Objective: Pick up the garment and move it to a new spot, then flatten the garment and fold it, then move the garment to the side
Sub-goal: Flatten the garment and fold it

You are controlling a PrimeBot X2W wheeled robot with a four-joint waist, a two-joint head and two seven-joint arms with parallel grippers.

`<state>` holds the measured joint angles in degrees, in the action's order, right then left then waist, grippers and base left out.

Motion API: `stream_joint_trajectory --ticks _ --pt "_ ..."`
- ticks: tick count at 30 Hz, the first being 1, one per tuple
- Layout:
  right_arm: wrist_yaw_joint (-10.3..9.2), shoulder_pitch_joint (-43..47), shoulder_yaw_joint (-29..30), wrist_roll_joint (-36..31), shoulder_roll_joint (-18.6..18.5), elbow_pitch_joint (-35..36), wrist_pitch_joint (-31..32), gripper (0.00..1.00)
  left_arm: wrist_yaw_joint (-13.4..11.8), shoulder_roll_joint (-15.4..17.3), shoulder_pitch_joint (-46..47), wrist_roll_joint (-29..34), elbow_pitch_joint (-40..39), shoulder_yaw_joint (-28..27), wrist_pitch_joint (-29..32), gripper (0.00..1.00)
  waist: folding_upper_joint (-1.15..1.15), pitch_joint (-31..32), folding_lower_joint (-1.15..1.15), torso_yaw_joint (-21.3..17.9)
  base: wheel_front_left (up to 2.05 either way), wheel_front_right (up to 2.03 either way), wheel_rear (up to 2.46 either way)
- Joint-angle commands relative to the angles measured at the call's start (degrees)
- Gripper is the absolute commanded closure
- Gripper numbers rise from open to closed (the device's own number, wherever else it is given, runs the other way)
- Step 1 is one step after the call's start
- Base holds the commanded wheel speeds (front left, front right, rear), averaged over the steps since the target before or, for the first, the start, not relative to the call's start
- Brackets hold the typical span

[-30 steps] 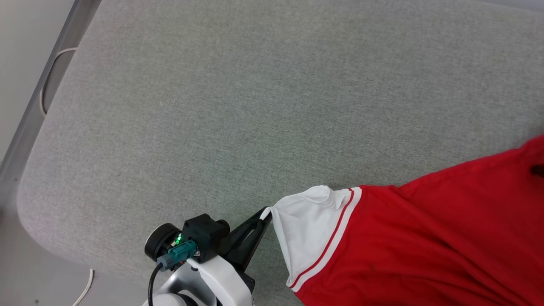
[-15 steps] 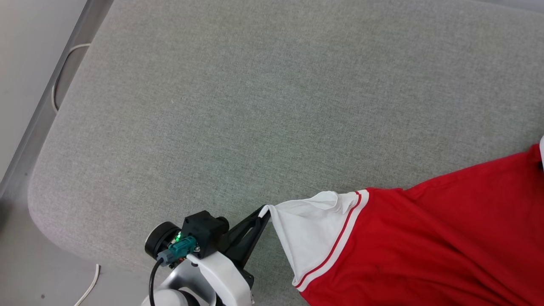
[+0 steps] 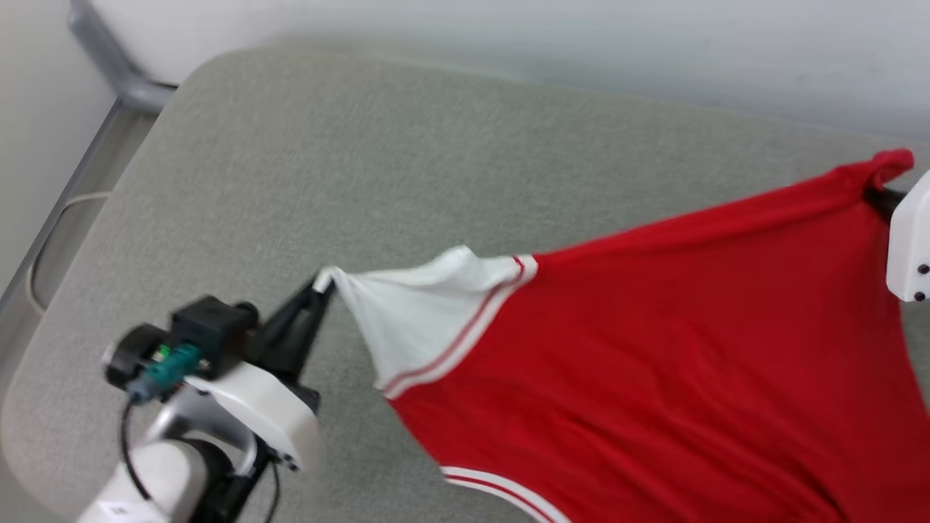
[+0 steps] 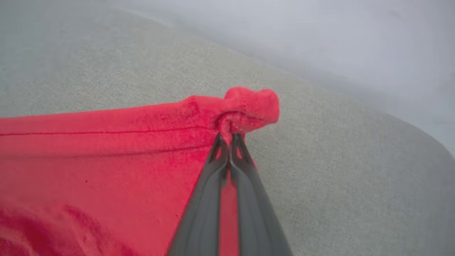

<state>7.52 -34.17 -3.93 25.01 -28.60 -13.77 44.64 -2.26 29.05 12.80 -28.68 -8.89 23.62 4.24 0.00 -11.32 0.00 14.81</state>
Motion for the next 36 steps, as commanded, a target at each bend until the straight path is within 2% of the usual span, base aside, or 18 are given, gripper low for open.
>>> stream_joint_trajectory --ticks 1,13,24,31,36 --pt "-0.07 -0.63 0.52 -0.47 -0.22 0.77 -1.78 1.0 -0.69 0.96 1.0 -0.08 -0.93 -1.37 0.2 1.0 0.0 3.11 0.0 -2.92 0.0 0.0 0.0" --pt "-0.09 3.96 6.04 -1.68 2.0 8.47 -13.0 1.0 -5.03 6.74 5.06 0.41 -9.02 -10.21 1.55 1.0 0.0 10.11 0.0 -8.98 0.0 0.0 0.0" --pt "-0.11 9.03 11.55 -2.37 5.93 20.73 -13.98 1.0 -8.94 9.2 4.51 1.89 -15.88 -16.71 -0.96 1.0 0.0 12.04 0.0 -12.86 0.0 0.0 0.0" --pt "-0.11 8.15 14.04 -2.94 7.84 25.88 -14.48 1.0 -9.76 10.85 7.39 2.5 -18.88 -20.14 -2.48 1.0 0.0 10.76 0.0 -14.11 0.0 0.0 0.0" --pt "-0.11 4.22 14.55 -3.57 8.47 26.15 -14.92 1.0 -8.34 12.51 12.5 1.9 -18.12 -21.19 -1.82 1.0 0.0 7.68 0.0 -14.72 0.0 0.0 0.0"
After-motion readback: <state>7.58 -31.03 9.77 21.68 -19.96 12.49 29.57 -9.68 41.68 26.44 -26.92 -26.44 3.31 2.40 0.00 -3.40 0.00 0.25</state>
